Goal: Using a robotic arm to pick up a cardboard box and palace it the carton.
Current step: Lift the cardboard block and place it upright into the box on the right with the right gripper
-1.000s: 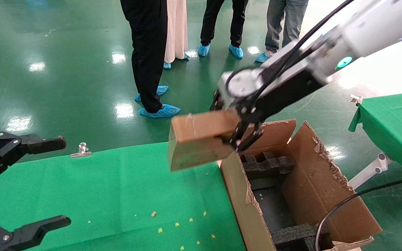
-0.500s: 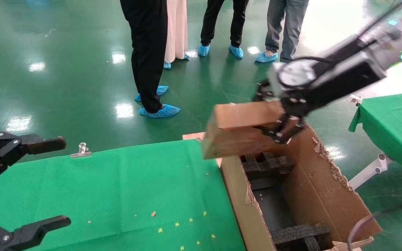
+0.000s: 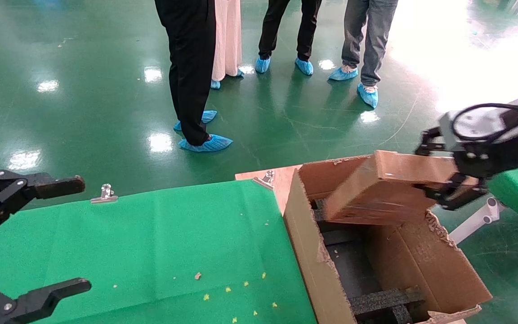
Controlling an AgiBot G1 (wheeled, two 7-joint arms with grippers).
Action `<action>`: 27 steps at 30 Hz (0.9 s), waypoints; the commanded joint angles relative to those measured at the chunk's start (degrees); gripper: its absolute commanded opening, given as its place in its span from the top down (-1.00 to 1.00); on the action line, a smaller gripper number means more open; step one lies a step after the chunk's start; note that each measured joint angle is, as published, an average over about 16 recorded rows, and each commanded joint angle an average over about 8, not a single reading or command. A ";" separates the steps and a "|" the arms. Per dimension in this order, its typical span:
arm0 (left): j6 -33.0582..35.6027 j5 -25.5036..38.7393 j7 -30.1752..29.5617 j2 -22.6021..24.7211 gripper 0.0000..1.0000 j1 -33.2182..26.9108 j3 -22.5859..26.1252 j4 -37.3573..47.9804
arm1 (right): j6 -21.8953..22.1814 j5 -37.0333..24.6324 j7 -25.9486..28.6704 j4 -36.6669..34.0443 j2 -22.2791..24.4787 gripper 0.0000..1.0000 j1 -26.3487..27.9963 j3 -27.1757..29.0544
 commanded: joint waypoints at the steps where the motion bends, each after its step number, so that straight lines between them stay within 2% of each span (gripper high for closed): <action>1: 0.00 -0.01 0.00 0.00 -1.00 0.00 0.01 0.00 | 0.01 -0.26 0.10 -0.07 1.15 1.00 1.35 -2.04; 8: -0.01 -0.02 0.02 -0.01 -1.00 -0.01 0.03 0.00 | 0.19 0.95 0.02 -0.27 3.16 1.00 2.26 -8.00; 15: -0.03 -0.02 0.03 -0.02 -1.00 0.00 0.05 0.01 | 0.35 1.42 -0.75 -0.30 2.73 1.00 2.62 -12.17; 23: -0.05 -0.04 0.03 -0.03 -1.00 0.00 0.06 0.02 | 0.62 1.31 -0.91 -0.10 2.36 1.00 2.64 -12.77; 27: -0.04 -0.04 0.04 -0.03 -1.00 0.00 0.07 0.03 | 1.96 2.59 2.82 -0.98 2.52 1.00 1.35 -12.68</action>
